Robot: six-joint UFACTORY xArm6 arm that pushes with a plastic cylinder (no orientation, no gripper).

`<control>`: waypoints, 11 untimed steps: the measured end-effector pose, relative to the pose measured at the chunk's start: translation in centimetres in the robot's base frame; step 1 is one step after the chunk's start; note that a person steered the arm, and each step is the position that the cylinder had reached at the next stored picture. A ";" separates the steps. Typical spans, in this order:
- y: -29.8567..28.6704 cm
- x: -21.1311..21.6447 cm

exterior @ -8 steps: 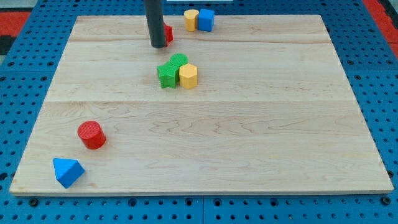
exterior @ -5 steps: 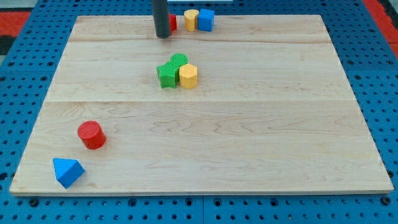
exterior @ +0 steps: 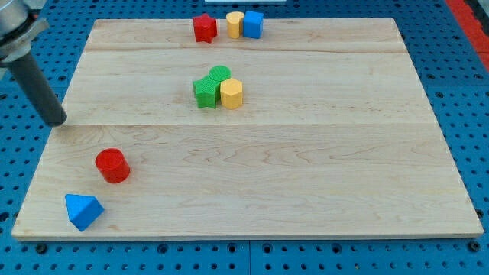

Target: Push red circle towards yellow heart

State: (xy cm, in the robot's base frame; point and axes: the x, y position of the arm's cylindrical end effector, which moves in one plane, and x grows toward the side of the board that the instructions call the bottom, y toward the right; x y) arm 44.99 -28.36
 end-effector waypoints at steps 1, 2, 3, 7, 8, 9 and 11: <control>5.4 1.9; 10.9 2.1; 17.8 2.7; 9.1 9.8; 8.8 7.5; 8.7 5.5; 8.7 0.8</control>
State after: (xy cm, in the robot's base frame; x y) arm 45.76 -19.61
